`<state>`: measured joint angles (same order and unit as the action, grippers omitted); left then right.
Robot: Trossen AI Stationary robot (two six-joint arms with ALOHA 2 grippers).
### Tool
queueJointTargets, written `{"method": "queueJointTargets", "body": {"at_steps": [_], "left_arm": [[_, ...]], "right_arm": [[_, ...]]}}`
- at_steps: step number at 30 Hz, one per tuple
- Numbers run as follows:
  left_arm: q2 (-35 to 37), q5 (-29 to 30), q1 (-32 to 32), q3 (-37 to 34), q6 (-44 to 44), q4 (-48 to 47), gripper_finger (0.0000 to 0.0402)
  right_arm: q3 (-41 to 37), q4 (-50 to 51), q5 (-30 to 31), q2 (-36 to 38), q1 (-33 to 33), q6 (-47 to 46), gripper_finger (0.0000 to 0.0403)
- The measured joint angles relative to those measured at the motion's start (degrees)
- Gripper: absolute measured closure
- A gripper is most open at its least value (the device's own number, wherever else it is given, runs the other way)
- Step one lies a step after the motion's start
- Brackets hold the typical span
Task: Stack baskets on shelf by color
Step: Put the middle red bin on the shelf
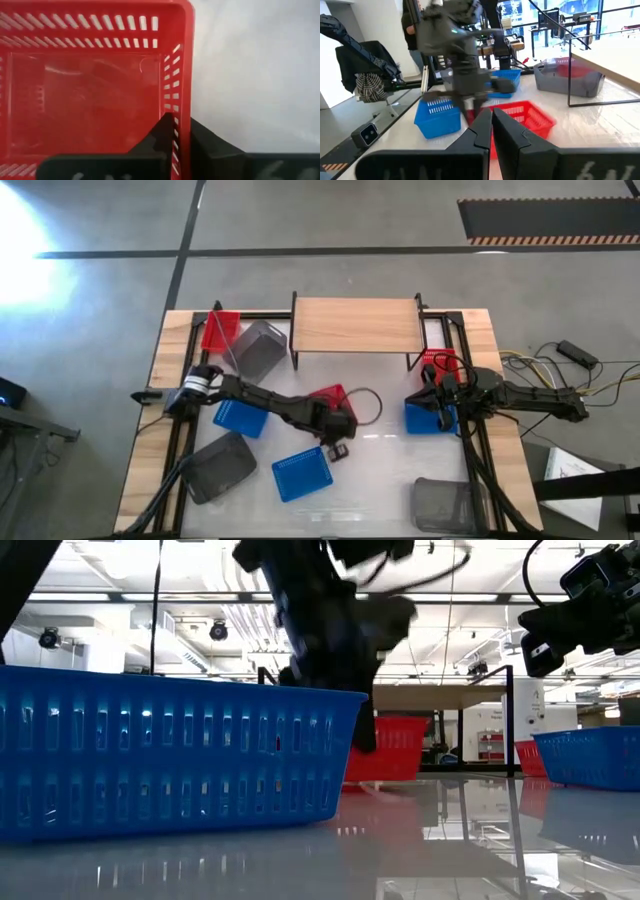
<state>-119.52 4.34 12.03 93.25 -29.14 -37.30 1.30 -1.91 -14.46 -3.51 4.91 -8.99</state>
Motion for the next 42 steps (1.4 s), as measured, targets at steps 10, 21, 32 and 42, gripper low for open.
{"method": "queueJointTargets", "body": {"at_steps": [10, 21, 32, 42], "left_arm": [[4.44, 6.89, 7.34, 7.45, 28.05, -5.68, 0.0394], [17.69, 21.33, -4.48, 10.17, 42.05, -10.43, 0.0401], [22.87, 6.54, -26.69, 1.08, 49.46, -11.88, 0.0401], [25.99, 6.39, -30.7, -7.34, 52.15, -10.75, 0.0401]], "right_arm": [[0.0, 0.11, 0.05, -0.04, 0.0, 0.01, 0.0394], [0.0, 0.13, 0.77, -0.2, 0.0, 0.01, 0.0394], [0.0, 0.07, 0.98, -0.39, 0.0, 0.01, 0.0394], [0.0, 0.04, 0.98, -0.42, 0.0, 0.01, 0.0394]]}}
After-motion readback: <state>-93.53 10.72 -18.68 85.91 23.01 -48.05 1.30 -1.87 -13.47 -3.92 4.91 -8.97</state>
